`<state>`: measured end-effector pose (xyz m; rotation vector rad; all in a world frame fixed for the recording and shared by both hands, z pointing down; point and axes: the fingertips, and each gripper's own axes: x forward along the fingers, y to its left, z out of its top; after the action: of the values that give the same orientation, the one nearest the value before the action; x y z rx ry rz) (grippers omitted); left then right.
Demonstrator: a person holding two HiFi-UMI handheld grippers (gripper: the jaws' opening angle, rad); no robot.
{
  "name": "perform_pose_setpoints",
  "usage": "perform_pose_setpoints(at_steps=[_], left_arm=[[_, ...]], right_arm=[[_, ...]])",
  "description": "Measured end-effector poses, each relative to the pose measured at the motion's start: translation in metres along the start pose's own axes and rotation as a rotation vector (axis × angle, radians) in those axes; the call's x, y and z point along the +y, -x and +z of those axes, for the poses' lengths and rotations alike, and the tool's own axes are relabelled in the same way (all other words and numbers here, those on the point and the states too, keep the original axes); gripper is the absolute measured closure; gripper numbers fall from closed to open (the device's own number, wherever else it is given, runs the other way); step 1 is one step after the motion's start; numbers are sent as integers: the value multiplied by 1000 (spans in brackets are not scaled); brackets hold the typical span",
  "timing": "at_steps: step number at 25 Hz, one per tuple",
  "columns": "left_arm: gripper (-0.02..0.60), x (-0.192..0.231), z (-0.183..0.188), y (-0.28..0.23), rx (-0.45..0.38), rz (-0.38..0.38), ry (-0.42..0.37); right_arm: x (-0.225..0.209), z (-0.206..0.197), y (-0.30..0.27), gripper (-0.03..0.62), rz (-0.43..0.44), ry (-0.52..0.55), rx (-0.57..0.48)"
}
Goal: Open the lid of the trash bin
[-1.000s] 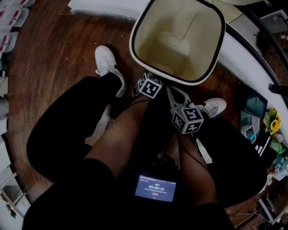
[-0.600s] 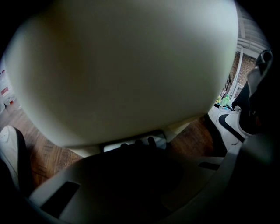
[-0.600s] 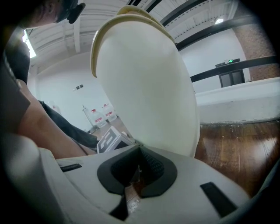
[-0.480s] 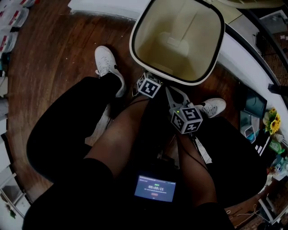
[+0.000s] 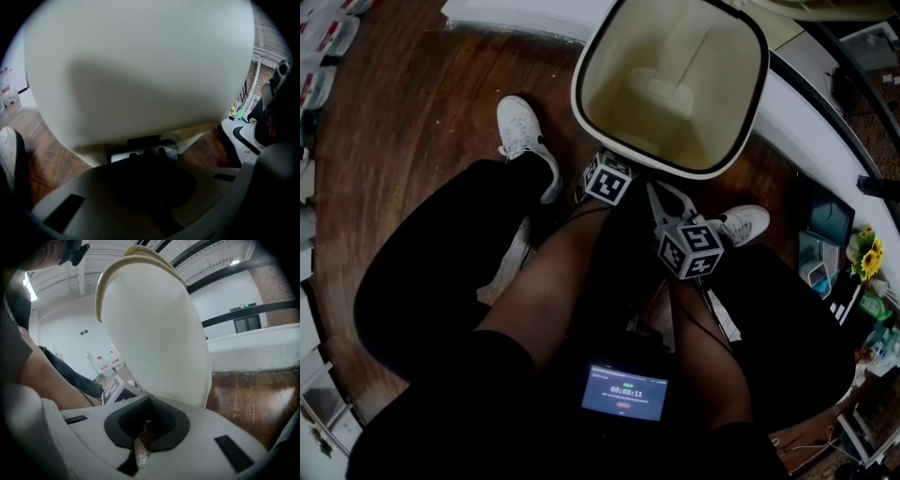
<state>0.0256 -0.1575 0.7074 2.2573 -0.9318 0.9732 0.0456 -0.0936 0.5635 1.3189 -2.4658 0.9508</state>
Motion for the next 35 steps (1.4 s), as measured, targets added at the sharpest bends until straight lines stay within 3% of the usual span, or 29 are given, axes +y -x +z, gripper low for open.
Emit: perform_pose_setpoints(at_steps=[35], left_arm=[[551, -3, 2, 1, -67, -20, 77]], right_arm=[[-9, 4, 10, 577, -3, -43, -19]])
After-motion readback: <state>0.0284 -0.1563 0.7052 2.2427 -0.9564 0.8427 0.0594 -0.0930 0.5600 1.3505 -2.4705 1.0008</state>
